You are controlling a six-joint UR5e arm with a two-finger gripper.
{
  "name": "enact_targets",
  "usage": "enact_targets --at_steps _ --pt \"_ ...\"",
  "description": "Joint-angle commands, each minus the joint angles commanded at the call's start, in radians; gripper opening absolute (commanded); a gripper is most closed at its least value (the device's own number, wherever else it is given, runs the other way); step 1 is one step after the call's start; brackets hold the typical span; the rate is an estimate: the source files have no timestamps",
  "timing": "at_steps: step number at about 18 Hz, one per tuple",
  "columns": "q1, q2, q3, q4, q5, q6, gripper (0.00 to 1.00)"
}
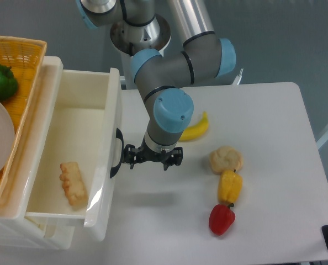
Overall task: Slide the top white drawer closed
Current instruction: 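Push the drawer front with the gripper to slide it shut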
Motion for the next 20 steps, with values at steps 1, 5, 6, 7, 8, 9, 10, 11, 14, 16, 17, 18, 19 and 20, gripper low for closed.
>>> enact_targets --at_steps 1,5,6,7,8,9,10,11,14,16,17,18,19,20 --pt "-0.003 0.005 0.000 -0.002 -0.002 -0.002 1.00" --pt "-0.023 0.008 0.000 -0.002 -0.009 -0.008 1.00" --pt "-0.029 0.008 0.000 0.000 -0.011 -0.008 1.00" --pt "-0.032 0.009 0.000 0.000 -0.011 -0.009 1.00" --pt "-0.040 0.011 0.000 0.000 -0.011 -0.009 1.00" --pt "-0.044 0.014 0.000 0.000 -0.011 -0.011 1.00" --pt "-0.048 0.015 0.000 0.000 -0.011 -0.011 1.00" --pt "-0.052 0.015 0.000 -0.002 -0.011 -0.011 1.00" --pt "-0.067 0.015 0.000 0.000 -0.011 -0.017 1.00" --pt "-0.074 0.017 0.000 0.000 -0.011 -0.025 1.00" --pt "-0.077 0.017 0.000 0.000 -0.009 -0.026 1.00" --pt "-0.084 0.020 0.000 0.000 -0.003 -0.026 1.00" --pt "-0.089 0.021 0.000 0.000 -0.003 -0.026 1.00" --pt "-0.091 0.023 0.000 0.000 -0.005 -0.026 1.00"
